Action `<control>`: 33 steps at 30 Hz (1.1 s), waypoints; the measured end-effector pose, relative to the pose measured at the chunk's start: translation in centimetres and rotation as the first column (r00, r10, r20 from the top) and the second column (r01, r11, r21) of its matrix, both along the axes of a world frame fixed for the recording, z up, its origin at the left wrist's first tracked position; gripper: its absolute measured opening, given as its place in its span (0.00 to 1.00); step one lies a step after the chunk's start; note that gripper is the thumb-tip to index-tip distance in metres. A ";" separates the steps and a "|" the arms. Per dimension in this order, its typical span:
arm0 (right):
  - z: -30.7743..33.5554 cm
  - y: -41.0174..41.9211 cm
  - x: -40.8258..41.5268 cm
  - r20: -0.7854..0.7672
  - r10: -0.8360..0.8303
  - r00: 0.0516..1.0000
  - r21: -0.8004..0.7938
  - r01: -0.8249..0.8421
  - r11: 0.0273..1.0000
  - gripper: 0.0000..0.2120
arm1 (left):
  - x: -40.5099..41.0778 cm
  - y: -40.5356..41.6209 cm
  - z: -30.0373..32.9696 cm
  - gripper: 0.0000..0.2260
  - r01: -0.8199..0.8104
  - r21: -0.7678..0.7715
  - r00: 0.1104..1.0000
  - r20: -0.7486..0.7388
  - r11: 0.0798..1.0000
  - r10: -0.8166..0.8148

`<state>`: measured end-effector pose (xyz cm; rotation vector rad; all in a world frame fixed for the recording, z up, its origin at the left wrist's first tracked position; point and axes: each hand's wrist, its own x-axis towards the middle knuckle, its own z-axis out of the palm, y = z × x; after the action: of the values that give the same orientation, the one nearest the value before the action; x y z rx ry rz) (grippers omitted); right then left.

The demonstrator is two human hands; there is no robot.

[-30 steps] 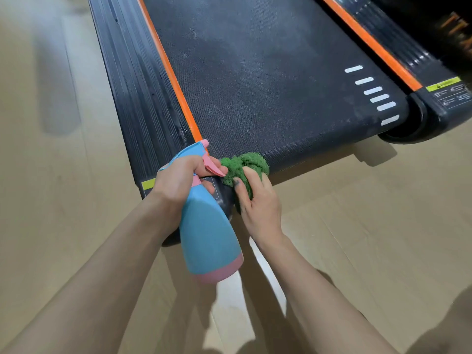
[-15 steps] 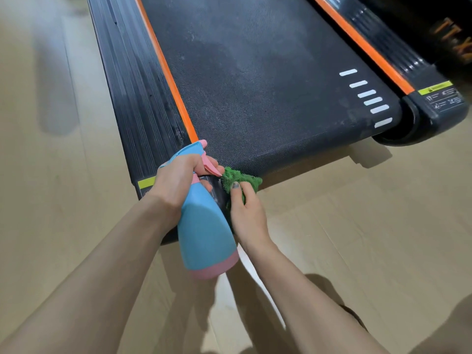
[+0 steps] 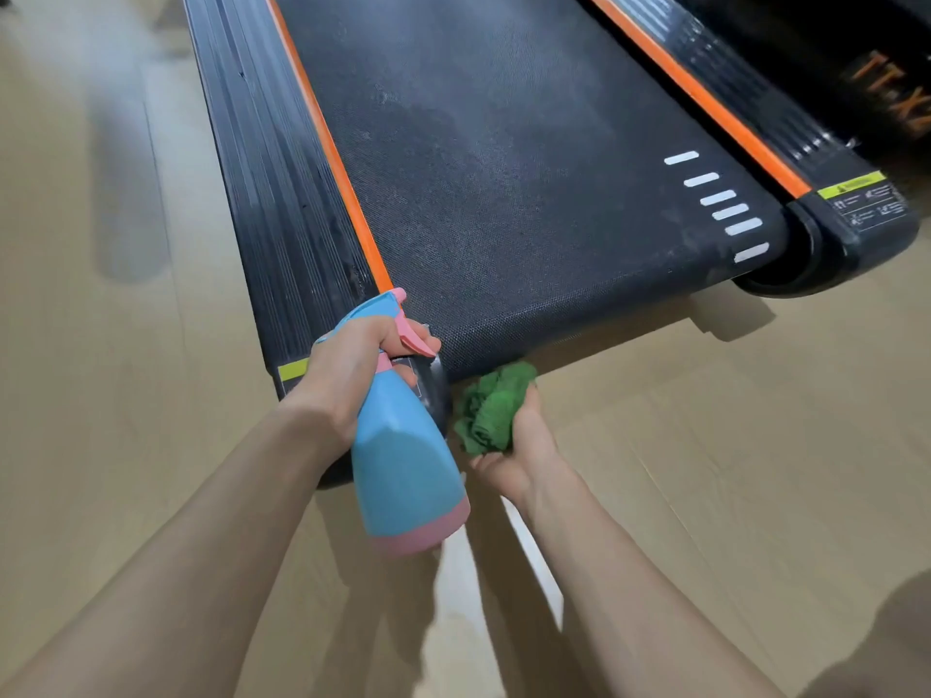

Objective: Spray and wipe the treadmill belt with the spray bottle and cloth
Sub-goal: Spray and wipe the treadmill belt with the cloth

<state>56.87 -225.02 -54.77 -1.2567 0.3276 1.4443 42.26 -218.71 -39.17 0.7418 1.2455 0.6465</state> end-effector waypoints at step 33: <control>3.0 2.2 7.4 0.622 -0.363 0.694 0.034 0.438 0.898 0.21 | -0.1 -0.1 0.4 0.24 0.015 0.032 0.999 0.047 0.999 -0.017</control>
<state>64.27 -222.86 -51.77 -1.5632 0.2187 0.5850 42.15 -218.81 -38.78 0.7578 1.1870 0.6683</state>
